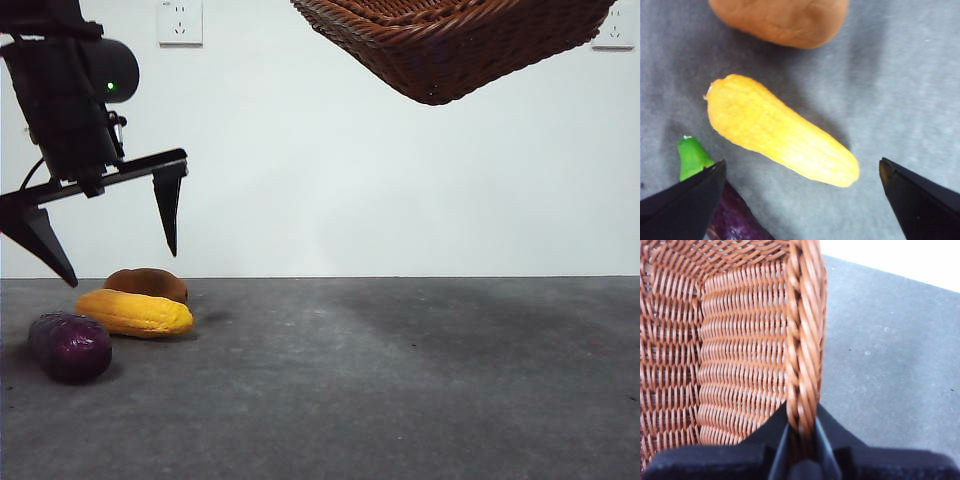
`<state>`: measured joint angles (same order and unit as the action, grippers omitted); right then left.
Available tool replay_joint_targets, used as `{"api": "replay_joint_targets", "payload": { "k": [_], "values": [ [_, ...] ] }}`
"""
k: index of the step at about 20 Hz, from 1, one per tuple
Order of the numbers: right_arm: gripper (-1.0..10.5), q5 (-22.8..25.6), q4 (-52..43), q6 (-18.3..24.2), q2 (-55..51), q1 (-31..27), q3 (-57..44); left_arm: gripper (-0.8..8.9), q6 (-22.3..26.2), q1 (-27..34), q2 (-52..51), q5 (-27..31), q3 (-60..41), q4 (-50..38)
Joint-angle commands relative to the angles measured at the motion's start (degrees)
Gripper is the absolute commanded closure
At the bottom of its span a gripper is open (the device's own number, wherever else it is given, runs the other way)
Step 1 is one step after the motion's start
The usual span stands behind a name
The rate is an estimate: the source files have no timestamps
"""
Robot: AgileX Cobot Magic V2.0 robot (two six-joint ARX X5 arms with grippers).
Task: Help me put the vegetables on the table into the basket
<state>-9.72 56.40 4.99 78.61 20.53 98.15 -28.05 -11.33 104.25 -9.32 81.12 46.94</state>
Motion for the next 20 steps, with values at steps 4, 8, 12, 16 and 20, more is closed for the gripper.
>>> {"api": "replay_joint_targets", "payload": {
  "k": [4, 8, 12, 16, 20],
  "values": [
    [9.6, -2.8, -1.0, 0.4, -0.5, 0.0, 0.0, 1.59, -2.1, -0.2, 2.6, 0.4, 0.1, -1.8],
    [9.6, -2.9, -0.8, 1.3, -0.5, 0.0, 0.0, 1.59, -2.5, -0.2, 4.5, 0.4, 0.1, -2.3],
    [9.6, -2.9, -0.9, 1.4, -0.5, 0.0, 0.0, 1.59, -3.5, -0.2, 5.4, 0.4, 0.1, -3.6],
    [9.6, -5.4, -0.9, 1.5, -0.5, 0.0, 0.0, 1.59, -4.1, -0.2, 6.6, 0.3, 0.1, -4.5],
    [9.6, -5.7, -0.8, 1.7, -0.5, 0.0, 0.0, 1.63, -4.8, -0.4, 8.0, 0.3, 0.1, -5.5]
  ]
}}
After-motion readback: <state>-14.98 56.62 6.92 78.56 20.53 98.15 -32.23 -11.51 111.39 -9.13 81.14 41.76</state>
